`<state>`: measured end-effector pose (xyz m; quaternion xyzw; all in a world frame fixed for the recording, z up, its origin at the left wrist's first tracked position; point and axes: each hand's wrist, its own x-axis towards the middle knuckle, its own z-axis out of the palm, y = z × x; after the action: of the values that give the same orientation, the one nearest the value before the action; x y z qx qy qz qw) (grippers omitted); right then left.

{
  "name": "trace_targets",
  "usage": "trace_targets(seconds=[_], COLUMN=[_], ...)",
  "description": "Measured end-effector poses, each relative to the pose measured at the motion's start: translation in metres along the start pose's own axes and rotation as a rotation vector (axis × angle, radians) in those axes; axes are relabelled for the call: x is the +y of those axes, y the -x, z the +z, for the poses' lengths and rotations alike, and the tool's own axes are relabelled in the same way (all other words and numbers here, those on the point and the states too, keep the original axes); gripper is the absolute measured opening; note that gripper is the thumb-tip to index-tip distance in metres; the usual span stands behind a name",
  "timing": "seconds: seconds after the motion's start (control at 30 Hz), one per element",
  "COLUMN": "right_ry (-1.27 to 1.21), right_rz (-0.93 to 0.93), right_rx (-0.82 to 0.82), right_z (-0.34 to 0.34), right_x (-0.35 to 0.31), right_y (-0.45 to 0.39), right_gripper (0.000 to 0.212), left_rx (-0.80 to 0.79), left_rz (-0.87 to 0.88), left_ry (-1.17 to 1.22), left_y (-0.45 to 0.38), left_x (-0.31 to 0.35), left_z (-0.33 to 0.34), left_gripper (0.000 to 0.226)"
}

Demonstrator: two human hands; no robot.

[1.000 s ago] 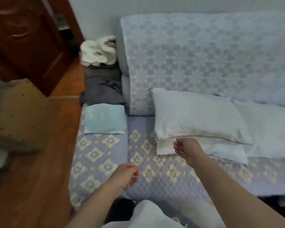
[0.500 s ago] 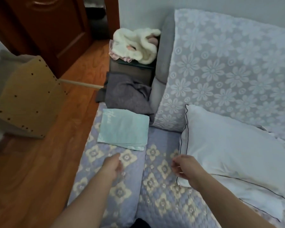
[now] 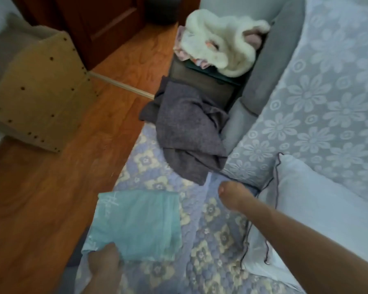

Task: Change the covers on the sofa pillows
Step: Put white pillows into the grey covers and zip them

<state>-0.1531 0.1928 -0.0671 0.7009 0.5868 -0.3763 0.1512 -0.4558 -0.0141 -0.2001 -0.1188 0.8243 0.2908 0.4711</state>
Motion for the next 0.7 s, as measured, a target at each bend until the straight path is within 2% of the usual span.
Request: trace_targets(seconds=[0.1,0.13,0.2,0.23,0.3,0.4,0.5,0.57,0.6,0.63,0.7], right_ry=[0.265,0.357,0.546,0.548,0.449,0.120,-0.149,-0.267,-0.324,-0.399,-0.589], right_rz=[-0.203,-0.202,-0.107,-0.054,-0.019,-0.155,-0.274,-0.299,-0.282,-0.248,-0.153], right_rx=[0.142,0.166,0.110,0.108,0.121,0.321,0.396,0.364,0.355,0.366,0.403], right_z=[-0.007,-0.008,-0.011,-0.015,-0.024,-0.034,-0.031,-0.025,-0.019,-0.014,-0.003], right_x=[-0.033,-0.037,-0.045,-0.046,-0.048,-0.051,-0.050,-0.038,-0.029,-0.018,0.003], right_y=[-0.053,-0.073,-0.102,-0.112,-0.116,-0.090,-0.018,0.040,0.068,0.095,0.146], right_gripper=[0.043,0.050,0.061,0.059,0.050,0.035,0.025,0.023,0.023,0.022,0.025], left_rx=[0.054,0.057,0.115,0.133,0.221,0.356,0.304,0.184,0.036,-0.181,-0.650], left_rz=[0.060,0.052,0.016,-0.004,0.012,0.182,0.327,0.369,0.384,0.367,0.256], left_ry=[-0.080,-0.079,-0.030,-0.017,-0.040,-0.131,-0.161,-0.211,-0.176,-0.105,-0.004], left_y=[-0.019,-0.016,-0.007,0.000,0.017,0.041,0.048,0.065,0.082,0.104,0.147], left_x=[-0.014,-0.008,0.003,0.010,0.020,0.020,0.010,0.014,0.023,0.034,0.053], left_z=[-0.034,-0.034,-0.034,-0.033,-0.035,-0.033,-0.020,-0.005,0.004,0.014,0.036], left_gripper=[0.061,0.062,0.056,0.051,0.047,0.052,0.073,0.072,0.065,0.061,0.067])
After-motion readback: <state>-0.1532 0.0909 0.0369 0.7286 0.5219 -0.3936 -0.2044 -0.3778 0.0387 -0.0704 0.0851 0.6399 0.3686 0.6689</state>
